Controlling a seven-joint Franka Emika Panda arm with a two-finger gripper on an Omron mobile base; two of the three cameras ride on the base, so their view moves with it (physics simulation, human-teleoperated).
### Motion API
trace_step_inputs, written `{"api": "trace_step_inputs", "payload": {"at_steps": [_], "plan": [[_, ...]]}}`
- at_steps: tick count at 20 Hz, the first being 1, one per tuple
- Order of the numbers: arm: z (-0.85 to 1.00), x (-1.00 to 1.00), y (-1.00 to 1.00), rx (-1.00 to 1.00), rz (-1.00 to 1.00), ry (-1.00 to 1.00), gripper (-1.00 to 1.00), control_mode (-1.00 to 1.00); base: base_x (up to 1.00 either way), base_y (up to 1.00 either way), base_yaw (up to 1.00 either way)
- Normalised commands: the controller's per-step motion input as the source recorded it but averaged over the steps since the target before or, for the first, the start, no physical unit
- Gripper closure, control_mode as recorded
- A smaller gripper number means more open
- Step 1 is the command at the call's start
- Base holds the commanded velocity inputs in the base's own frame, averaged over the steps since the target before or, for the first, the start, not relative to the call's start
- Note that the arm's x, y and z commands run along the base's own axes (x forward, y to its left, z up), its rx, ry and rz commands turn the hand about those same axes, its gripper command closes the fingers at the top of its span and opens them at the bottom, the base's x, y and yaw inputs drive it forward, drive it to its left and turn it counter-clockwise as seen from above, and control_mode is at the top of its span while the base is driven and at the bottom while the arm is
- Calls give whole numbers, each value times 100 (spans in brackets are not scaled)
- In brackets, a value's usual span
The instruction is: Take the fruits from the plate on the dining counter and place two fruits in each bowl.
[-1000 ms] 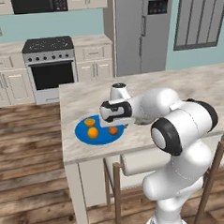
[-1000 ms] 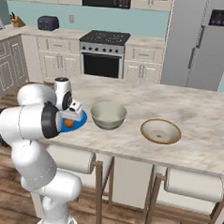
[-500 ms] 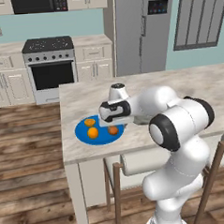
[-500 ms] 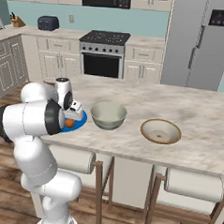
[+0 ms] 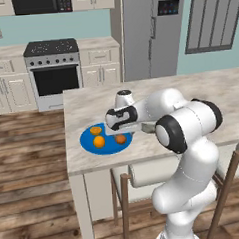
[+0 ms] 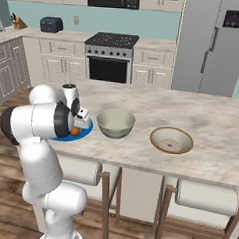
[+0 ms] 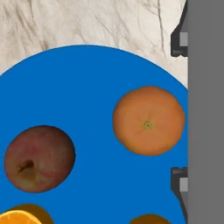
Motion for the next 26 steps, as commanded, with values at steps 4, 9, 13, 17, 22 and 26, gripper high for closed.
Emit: {"api": "trace_step_inputs", "payload": {"at_steps": [4,9,13,17,22,26], "plan": [[-23,13,0,-1,0,0,-100,-100,0,0,0],[-19,0,0,0,0,3,-100,-100,0,0,0],[-24,1,0,0,0,6,-100,-100,0,0,0],[-11,0,0,0,0,2,100,-100,0,0,0],[0,0,0,0,0,0,100,-100,0,0,0],[16,-42,-1,0,2,-12,100,-100,0,0,0]]}}
